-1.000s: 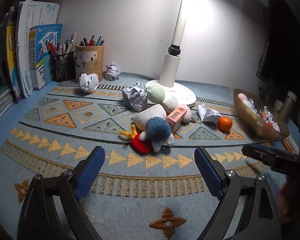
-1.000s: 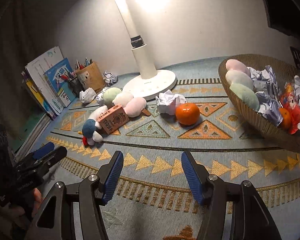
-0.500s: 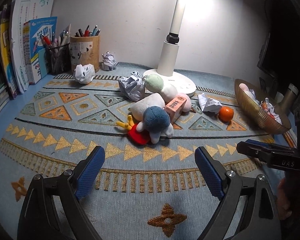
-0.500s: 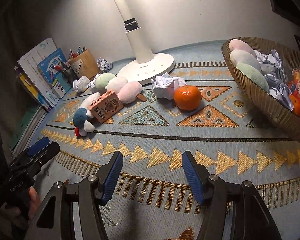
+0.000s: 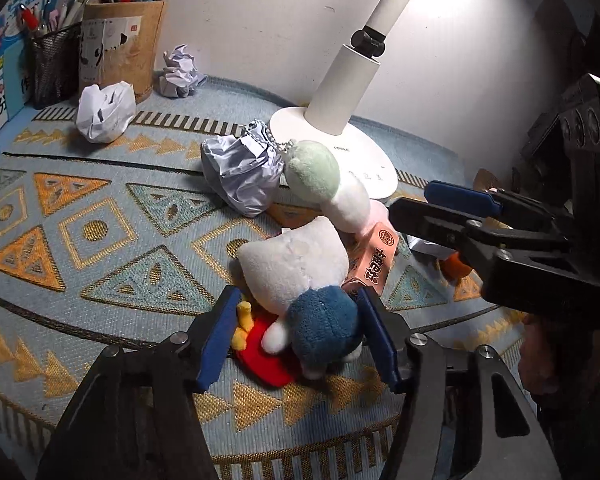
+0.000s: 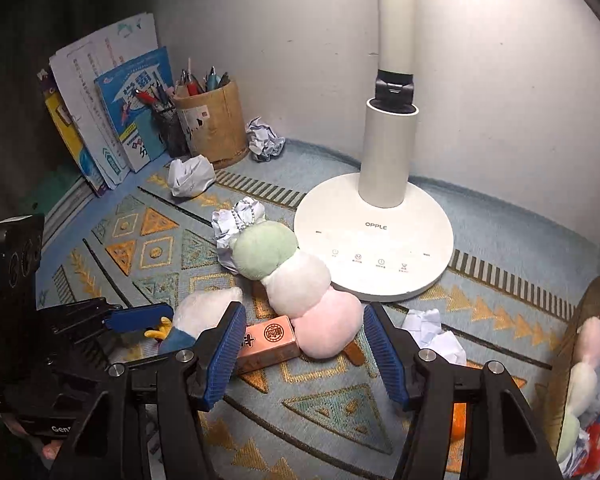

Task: Organize objects
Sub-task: 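Grasp the white duck plush with the left gripper while the right gripper grasps the green-pink plush stack, then carry both plush toys to the glass bowl and open both grippers, then move both tools toward the paper balls beside the pen holder, then grasp a white paper ball with the left gripper while the right gripper grasps a grey one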

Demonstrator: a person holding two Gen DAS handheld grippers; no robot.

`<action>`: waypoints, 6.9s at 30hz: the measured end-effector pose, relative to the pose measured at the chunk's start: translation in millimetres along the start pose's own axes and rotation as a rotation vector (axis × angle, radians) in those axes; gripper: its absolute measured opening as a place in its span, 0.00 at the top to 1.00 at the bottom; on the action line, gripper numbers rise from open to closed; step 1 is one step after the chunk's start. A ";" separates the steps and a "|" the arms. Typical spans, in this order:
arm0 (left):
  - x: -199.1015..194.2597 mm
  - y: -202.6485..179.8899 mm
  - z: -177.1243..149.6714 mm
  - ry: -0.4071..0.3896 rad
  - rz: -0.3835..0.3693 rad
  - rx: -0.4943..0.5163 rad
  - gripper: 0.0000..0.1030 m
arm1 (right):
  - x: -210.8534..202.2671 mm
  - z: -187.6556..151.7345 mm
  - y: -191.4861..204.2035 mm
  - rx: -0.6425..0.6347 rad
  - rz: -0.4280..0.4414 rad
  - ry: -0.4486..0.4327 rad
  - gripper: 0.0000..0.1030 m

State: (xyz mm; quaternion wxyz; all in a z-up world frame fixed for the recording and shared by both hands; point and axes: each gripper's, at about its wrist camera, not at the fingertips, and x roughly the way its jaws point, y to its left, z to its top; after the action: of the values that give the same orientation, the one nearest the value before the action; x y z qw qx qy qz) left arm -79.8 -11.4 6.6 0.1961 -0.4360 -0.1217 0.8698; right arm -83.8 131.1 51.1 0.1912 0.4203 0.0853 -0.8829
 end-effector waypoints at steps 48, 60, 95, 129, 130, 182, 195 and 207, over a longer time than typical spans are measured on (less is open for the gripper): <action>-50.9 -80.4 -90.4 -0.097 0.054 0.198 0.61 | -103.4 -167.9 -24.8 0.287 -0.081 0.048 0.27; -47.8 -76.0 -89.4 -0.086 0.071 0.172 0.61 | -96.9 -179.9 11.9 0.160 0.025 0.073 0.31; -48.4 -99.8 -86.0 -0.081 0.092 0.254 0.61 | -108.0 -182.4 -20.2 0.306 -0.018 -0.090 0.54; -31.1 -227.6 8.9 -0.216 -0.193 0.240 0.36 | -214.7 -154.5 -194.4 0.604 -0.156 -0.255 0.31; -46.6 -216.9 5.9 -0.246 -0.174 0.234 0.36 | -216.7 -150.0 -180.9 0.580 -0.143 -0.260 0.31; -2.1 126.4 110.4 -0.219 0.331 -0.091 0.06 | 127.8 155.9 16.1 0.493 0.130 0.044 0.37; 21.2 137.0 108.9 -0.158 0.297 -0.119 0.54 | 213.3 184.0 14.9 0.550 0.163 0.081 0.42; 4.4 119.5 94.1 -0.228 0.257 -0.077 0.58 | 142.3 149.0 21.0 0.567 0.190 0.027 0.61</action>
State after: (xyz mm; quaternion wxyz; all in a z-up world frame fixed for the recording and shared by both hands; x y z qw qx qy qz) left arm -186.1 -120.0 13.3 0.0513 -0.3536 -0.1198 0.9263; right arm -262.6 27.7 35.3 0.1469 0.4747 -0.2019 -0.8440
